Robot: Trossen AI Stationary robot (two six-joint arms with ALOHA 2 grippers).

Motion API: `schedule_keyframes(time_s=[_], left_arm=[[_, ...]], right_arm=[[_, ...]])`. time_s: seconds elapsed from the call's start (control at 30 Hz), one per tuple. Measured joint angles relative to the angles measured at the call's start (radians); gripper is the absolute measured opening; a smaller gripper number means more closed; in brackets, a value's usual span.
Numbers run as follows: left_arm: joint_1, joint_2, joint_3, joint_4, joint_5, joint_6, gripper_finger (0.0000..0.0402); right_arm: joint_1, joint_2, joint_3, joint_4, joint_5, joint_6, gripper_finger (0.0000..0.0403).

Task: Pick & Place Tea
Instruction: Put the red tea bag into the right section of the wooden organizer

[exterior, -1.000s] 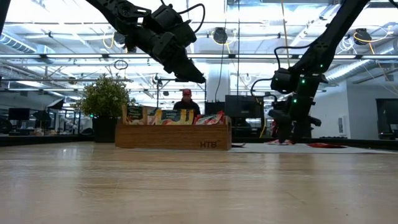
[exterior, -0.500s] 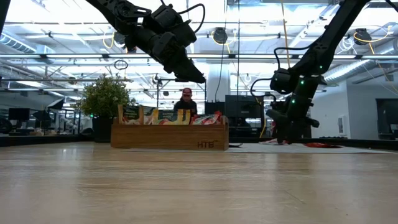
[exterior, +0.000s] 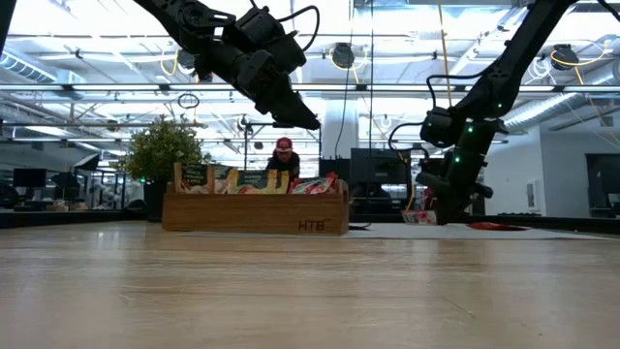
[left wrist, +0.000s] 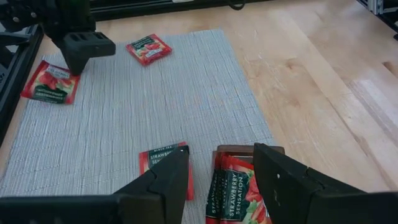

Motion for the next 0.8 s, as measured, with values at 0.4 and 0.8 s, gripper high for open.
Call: schedule_keyframes(time_s=[0.4, 0.8], left_arm=[[0.000, 0.000, 0.000, 0.001, 0.000, -0.003, 0.0182], [-0.002, 0.000, 0.000, 0.036, -0.228, -0.138, 0.0182]], right_arm=[[0.072, -0.092, -0.003, 0.094, -0.035, -0.026, 0.0000], [0.505, -0.301, -0.253, 0.760, 0.230, -0.055, 0.0000]])
